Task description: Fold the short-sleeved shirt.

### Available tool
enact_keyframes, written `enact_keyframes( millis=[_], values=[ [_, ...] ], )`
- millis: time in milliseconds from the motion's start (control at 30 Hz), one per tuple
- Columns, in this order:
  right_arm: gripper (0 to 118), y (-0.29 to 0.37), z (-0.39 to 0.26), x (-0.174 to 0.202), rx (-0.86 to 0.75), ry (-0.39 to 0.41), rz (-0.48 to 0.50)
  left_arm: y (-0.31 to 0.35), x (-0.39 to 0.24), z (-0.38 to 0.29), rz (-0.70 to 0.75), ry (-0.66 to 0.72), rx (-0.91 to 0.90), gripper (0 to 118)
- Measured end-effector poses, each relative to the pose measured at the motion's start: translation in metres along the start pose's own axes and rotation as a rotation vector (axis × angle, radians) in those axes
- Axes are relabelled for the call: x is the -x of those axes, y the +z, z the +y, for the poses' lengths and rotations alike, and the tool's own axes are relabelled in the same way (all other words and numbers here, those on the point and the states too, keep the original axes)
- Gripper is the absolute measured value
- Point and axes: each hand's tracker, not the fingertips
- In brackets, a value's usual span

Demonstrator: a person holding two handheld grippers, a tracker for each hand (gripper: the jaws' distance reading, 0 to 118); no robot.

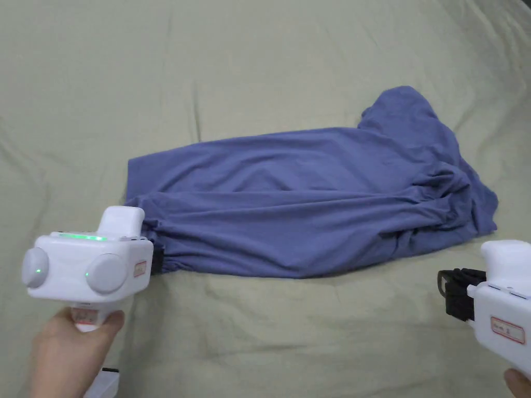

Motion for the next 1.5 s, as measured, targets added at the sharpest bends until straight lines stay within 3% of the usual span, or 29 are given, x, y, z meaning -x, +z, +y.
enact_keyframes(
  millis=[100, 133, 167, 200, 400, 433, 467, 500, 533, 600, 633, 700, 800, 833, 867, 967, 1200, 1300, 1333, 1367, 1400, 1433, 1500],
  values=[
    [3, 0.0, 0.012, -0.017, -0.029, -0.067, 0.036, 0.027, 0.007, 0.006, -0.04, 0.046, -0.043, 7],
    [37, -0.002, 0.02, -0.024, -0.04, -0.082, 0.041, 0.032, 0.01, 0.007, -0.042, 0.052, -0.052, 7],
    [97, -0.006, 0.029, -0.032, -0.048, -0.101, 0.022, 0.037, 0.013, 0.008, -0.043, 0.059, -0.071, 7],
    [118, -0.013, 0.037, -0.043, -0.048, -0.108, -0.006, 0.038, 0.016, 0.01, -0.048, 0.064, -0.073, 7],
    [118, -0.121, 0.064, -0.113, 0.133, -0.07, -0.134, 0.027, 0.018, 0.009, -0.052, 0.07, -0.056, 7],
    [113, -0.135, 0.064, -0.12, 0.152, -0.061, -0.154, 0.023, 0.019, 0.008, -0.054, 0.07, -0.045, 7],
    [91, -0.116, 0.076, -0.109, 0.164, -0.052, -0.133, 0.019, 0.02, 0.007, -0.056, 0.071, -0.032, 7],
    [55, -0.112, 0.076, -0.109, 0.15, -0.067, -0.005, 0.023, 0.011, 0.006, -0.064, 0.075, -0.024, 7],
    [21, -0.106, 0.074, -0.104, 0.1, -0.116, 0.047, 0.022, 0.012, 0.005, -0.069, 0.08, -0.022, 7],
    [16, -0.081, 0.072, -0.073, 0.072, -0.021, -0.126, 0.025, 0.015, 0.003, -0.076, 0.088, -0.024, 7],
    [16, -0.075, 0.069, -0.07, 0.072, 0.005, -0.107, 0.023, 0.023, 0.002, -0.094, 0.105, -0.025, 7],
    [16, -0.056, 0.064, -0.072, 0.063, -0.025, -0.069, 0.033, 0.03, 0.002, -0.12, 0.128, -0.035, 7],
    [16, -0.041, 0.051, -0.093, 0.02, -0.135, 0.043, 0.05, 0.039, -0.002, -0.127, 0.126, -0.056, 7],
    [16, -0.033, 0.047, -0.095, 0.014, -0.135, 0.048, 0.057, 0.039, -0.005, -0.118, 0.116, -0.058, 7],
    [16, -0.008, 0.05, -0.072, 0.008, -0.057, 0.024, 0.062, 0.039, -0.009, -0.113, 0.106, -0.06, 7],
    [16, 0.007, 0.031, -0.062, 0.025, -0.031, 0.026, 0.076, 0.043, -0.023, -0.089, 0.081, -0.045, 7],
    [16, -0.029, -0.013, -0.082, 0.133, -0.073, 0.062, 0.048, 0.047, -0.056, -0.091, 0.113, 0.058, 7],
    [42, -0.021, -0.006, -0.071, 0.128, -0.077, 0.052, 0.051, 0.043, -0.055, -0.095, 0.134, 0.075, 15],
    [42, -0.018, -0.003, -0.068, 0.142, -0.067, 0.021, 0.052, 0.044, -0.054, -0.09, 0.154, 0.083, 15],
    [76, -0.016, -0.002, -0.068, 0.162, -0.022, 0.013, 0.053, 0.045, -0.055, -0.06, 0.158, 0.104, 40],
    [97, -0.011, -0.003, -0.067, 0.154, -0.016, 0.013, 0.056, 0.046, -0.056, -0.05, 0.148, 0.103, 76],
    [103, 0.001, -0.002, -0.063, 0.116, -0.024, 0.011, 0.07, 0.043, -0.06, -0.048, 0.145, 0.081, 92],
    [103, 0.026, 0.002, -0.056, 0.079, -0.049, 0.021, 0.095, 0.046, -0.064, -0.047, 0.167, 0.041, 92]
  ],
)
